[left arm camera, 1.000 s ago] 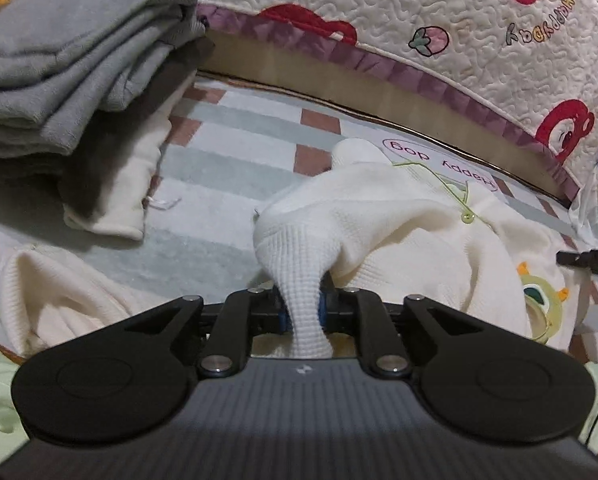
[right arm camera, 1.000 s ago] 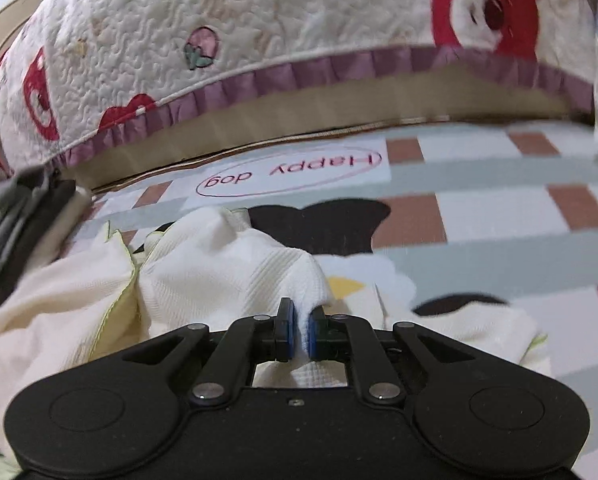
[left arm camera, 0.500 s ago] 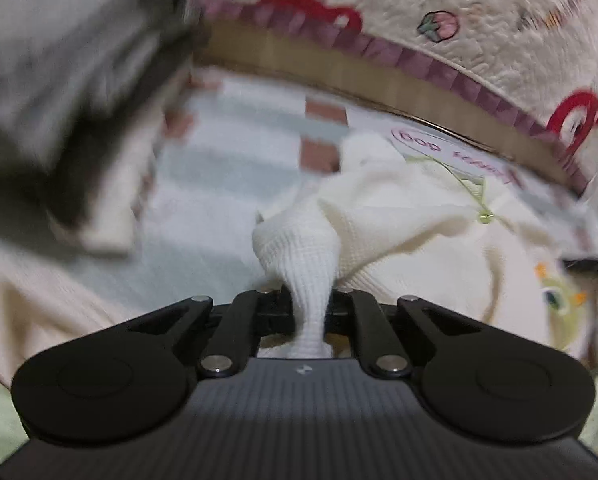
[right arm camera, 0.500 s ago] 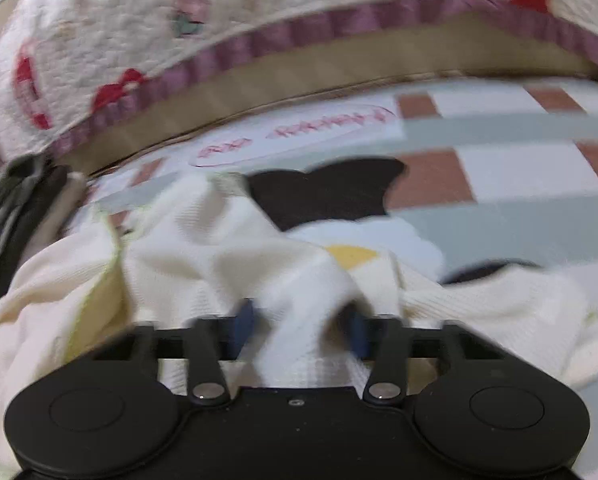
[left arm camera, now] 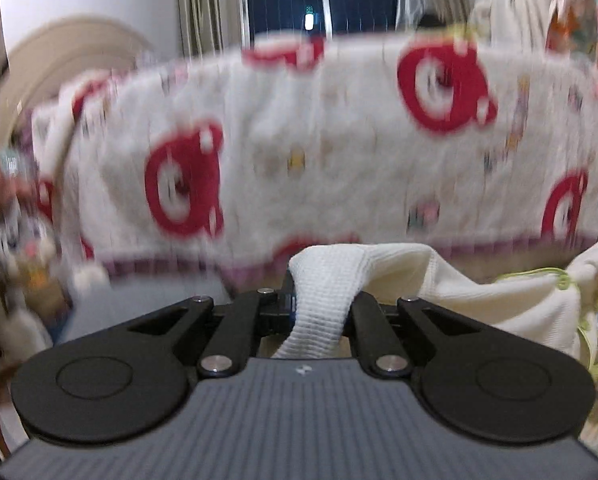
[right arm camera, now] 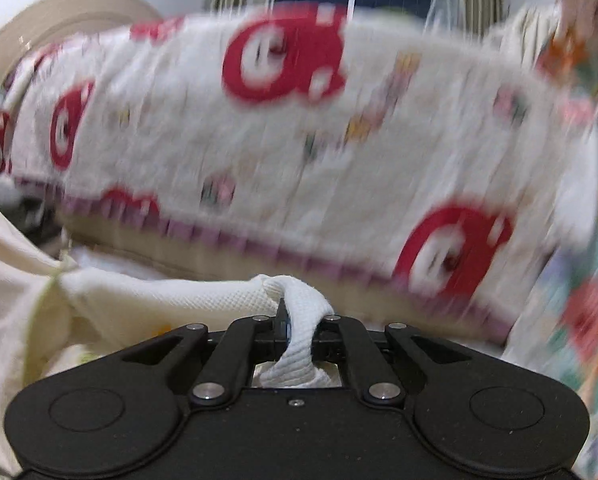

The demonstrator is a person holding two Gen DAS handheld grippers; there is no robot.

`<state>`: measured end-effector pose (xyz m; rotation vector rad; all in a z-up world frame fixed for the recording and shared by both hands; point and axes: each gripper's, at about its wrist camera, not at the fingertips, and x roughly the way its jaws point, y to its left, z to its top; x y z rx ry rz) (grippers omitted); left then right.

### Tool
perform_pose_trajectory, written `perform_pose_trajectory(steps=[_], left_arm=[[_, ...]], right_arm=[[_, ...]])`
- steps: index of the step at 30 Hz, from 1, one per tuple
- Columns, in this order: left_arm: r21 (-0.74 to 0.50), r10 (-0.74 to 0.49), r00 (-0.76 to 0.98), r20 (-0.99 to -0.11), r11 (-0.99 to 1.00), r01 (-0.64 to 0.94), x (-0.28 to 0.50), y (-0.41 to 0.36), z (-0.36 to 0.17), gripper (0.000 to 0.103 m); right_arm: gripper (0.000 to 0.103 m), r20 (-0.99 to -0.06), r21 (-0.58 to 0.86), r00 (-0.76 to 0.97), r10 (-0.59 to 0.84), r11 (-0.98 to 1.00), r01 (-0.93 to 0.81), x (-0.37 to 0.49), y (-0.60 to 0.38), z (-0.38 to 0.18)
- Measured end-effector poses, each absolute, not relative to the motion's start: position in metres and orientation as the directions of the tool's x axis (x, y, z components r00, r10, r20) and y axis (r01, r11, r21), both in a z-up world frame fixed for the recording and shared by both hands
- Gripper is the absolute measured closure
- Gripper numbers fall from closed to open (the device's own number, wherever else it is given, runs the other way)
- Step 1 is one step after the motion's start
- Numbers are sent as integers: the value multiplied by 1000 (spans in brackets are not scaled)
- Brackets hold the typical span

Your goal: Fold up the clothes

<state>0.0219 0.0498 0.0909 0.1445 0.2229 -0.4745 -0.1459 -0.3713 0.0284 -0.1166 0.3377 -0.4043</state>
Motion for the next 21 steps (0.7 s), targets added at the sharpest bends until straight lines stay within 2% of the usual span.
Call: perform_pose_trajectory(steps=[5, 8, 12, 17, 21], left_arm=[[76, -493, 862, -115, 861, 502, 9, 57, 168, 97], [77, -511, 858, -57, 854, 514, -3, 62, 206, 97], [93, -541, 840, 29, 839, 537, -35, 75, 248, 96], [113, -588, 803, 99, 808, 578, -82, 96, 291, 96], [102, -630, 773, 75, 776, 623, -96, 107, 305, 96]], right_arm=[[99, -75, -285, 894, -441, 869, 404, -181, -348, 124], [99, 24, -366, 890, -455, 825, 431, -198, -335, 169], [99, 123, -385, 884, -451, 800, 461, -234, -325, 212], [99, 198, -363, 887, -417, 809, 462, -286, -319, 255], [99, 184, -340, 916, -356, 852, 399, -316, -324, 271]])
